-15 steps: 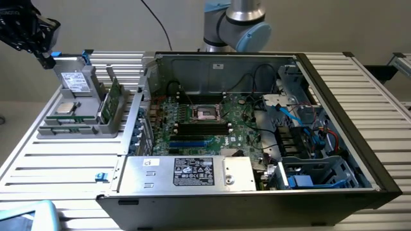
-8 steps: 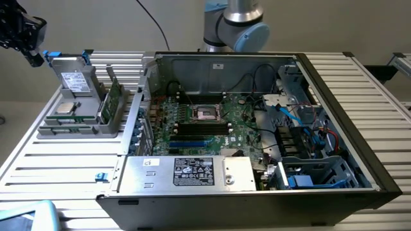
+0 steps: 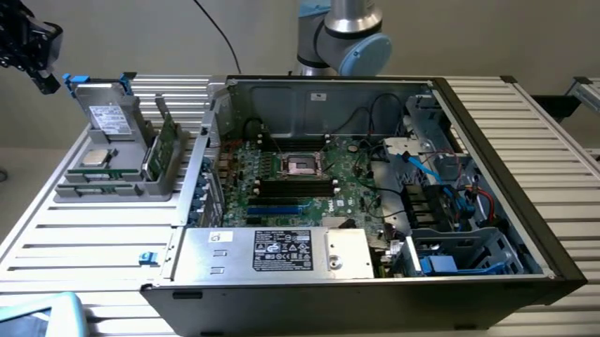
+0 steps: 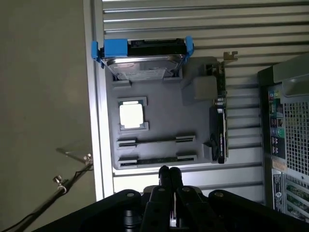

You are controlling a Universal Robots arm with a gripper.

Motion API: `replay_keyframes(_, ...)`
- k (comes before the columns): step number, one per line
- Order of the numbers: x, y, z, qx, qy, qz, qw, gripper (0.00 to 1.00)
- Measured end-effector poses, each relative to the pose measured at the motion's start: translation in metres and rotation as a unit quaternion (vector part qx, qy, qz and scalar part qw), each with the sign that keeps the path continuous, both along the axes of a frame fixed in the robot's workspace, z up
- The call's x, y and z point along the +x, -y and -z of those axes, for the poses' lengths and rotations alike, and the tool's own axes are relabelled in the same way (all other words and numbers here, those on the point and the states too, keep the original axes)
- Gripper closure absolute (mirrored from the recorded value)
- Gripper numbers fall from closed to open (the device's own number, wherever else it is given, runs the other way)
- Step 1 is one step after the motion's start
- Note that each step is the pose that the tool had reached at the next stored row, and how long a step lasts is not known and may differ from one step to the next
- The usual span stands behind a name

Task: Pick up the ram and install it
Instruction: 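Reach for the ram, then pick up the ram and move it above insertion slot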

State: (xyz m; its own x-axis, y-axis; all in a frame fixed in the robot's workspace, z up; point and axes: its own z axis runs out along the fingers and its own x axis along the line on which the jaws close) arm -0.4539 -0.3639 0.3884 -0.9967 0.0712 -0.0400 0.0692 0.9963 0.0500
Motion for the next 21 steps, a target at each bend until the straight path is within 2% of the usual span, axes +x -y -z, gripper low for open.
replay_keyframes(21,0.0,0.0,0.0,0.0,-0.0001,0.0,1.0,0.89)
